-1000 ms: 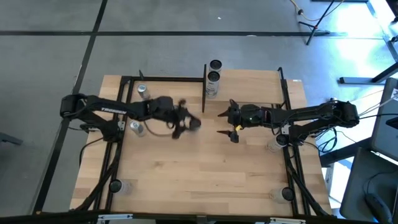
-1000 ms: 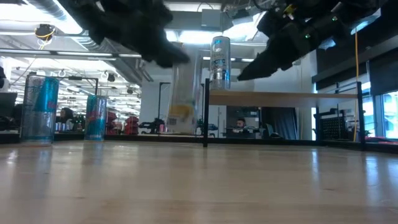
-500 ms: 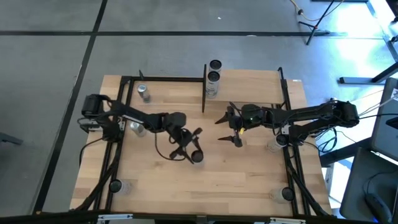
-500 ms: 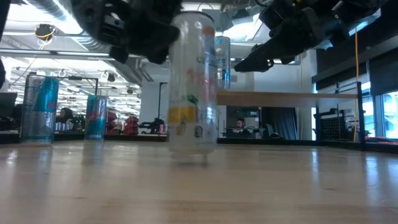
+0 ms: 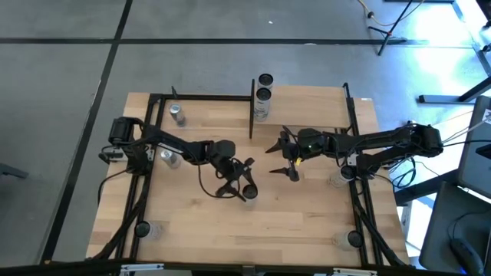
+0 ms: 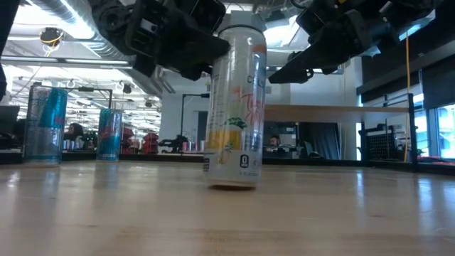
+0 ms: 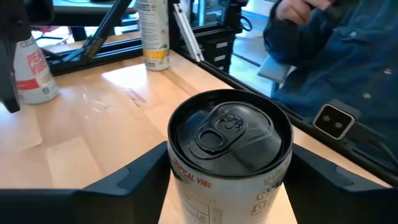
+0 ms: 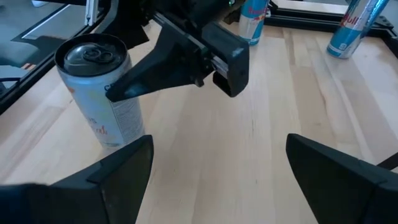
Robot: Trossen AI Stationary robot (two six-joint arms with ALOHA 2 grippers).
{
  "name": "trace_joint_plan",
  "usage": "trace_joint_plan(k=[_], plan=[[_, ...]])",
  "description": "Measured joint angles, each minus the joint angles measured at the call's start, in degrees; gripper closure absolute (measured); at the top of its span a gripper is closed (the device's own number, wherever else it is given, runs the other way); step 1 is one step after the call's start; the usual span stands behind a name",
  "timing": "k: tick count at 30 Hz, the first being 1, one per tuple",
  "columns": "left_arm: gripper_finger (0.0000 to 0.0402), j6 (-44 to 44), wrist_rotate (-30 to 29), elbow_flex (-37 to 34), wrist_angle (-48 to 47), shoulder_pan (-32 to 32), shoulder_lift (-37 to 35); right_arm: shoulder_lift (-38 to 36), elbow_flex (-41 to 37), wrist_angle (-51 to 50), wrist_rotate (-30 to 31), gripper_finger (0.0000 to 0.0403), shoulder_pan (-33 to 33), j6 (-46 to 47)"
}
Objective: Place canned beverage on shelf
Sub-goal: Put the top white yellow soda can on the shelf
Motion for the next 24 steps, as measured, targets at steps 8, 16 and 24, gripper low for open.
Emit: trace_joint_plan(k=[8,16,24], plan=[[0.0117,-0.3,-2.9,-0.1,-1.7,-1.5,-2.0,0.0,0.0,0.0,0.0,0.0052,0.0,0.0],[0.0116,-2.7,-13.3,-0.1,-11.1,-1.6,-9.9,0.0,0.0,0.3,0.0,0.0052,0.0,0.2],[0.0115,-4.3,-26.2,-0.1,-24.9,-5.6,-18.3,0.0,0.0,2.3,2.2,0.0052,4.4,-0.2]])
